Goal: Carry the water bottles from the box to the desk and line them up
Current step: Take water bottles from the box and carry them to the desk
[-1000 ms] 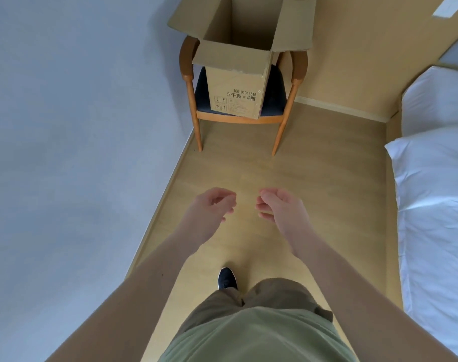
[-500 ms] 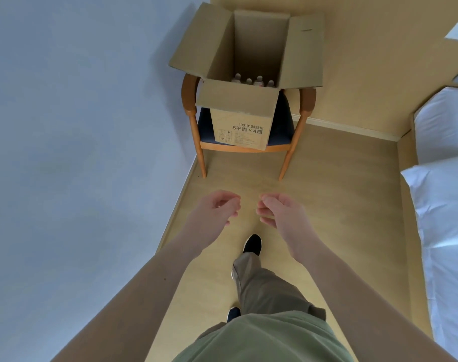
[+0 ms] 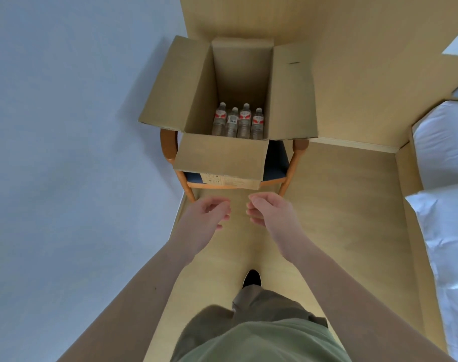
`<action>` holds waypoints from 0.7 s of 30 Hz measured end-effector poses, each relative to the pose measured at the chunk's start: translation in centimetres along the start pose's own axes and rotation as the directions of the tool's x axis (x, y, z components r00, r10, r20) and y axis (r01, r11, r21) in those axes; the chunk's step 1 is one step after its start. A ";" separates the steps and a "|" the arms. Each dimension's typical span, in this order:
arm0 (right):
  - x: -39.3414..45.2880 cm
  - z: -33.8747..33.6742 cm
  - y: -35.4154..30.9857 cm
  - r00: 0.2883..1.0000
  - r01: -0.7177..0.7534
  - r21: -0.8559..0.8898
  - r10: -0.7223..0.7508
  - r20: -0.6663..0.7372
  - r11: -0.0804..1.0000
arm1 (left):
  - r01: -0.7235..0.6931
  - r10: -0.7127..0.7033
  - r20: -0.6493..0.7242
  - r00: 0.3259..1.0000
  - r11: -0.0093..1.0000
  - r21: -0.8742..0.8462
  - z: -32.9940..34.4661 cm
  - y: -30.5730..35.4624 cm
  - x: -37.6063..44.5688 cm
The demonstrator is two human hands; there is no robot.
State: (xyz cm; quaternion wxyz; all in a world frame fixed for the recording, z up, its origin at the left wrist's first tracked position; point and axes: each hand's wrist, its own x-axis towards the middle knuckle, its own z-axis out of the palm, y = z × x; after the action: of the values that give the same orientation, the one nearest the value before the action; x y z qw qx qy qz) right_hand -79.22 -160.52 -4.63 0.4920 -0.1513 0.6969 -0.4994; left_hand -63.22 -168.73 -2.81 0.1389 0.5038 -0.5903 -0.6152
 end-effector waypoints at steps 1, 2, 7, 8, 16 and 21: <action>0.8 0.0 -0.6 1.000 -0.009 0.004 0.009 -0.005 1.000 | 0.003 -0.003 -0.009 1.000 1.000 -0.007 -0.1 0.5 0.8; 1.5 0.1 -1.2 1.000 -0.013 0.008 0.013 -0.007 1.000 | 0.001 -0.001 -0.017 1.000 1.000 -0.013 -0.3 1.0 1.4; 5.1 0.9 -3.0 1.000 -0.016 0.021 0.016 -0.013 1.000 | -0.018 0.017 -0.037 0.999 0.999 -0.046 -1.4 3.2 5.1; 5.9 1.2 -3.3 1.000 -0.019 0.021 0.019 -0.021 1.000 | -0.020 0.018 -0.034 0.999 0.999 -0.045 -1.6 3.4 5.9; 12.1 4.0 -6.7 0.996 -0.015 0.046 0.019 -0.089 0.999 | -0.048 0.047 0.058 0.997 0.999 0.017 -3.5 6.5 13.9; 15.9 6.0 -9.0 0.988 -0.008 0.026 0.012 -0.153 1.000 | -0.044 0.040 0.123 0.992 0.998 0.034 -5.6 8.2 19.0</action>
State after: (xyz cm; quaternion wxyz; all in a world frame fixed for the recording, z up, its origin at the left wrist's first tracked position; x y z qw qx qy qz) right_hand -84.19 -179.12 -5.59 0.4414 -0.1029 0.7269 -0.5160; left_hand -70.89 -188.76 -3.24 0.1061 0.4550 -0.6194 -0.6309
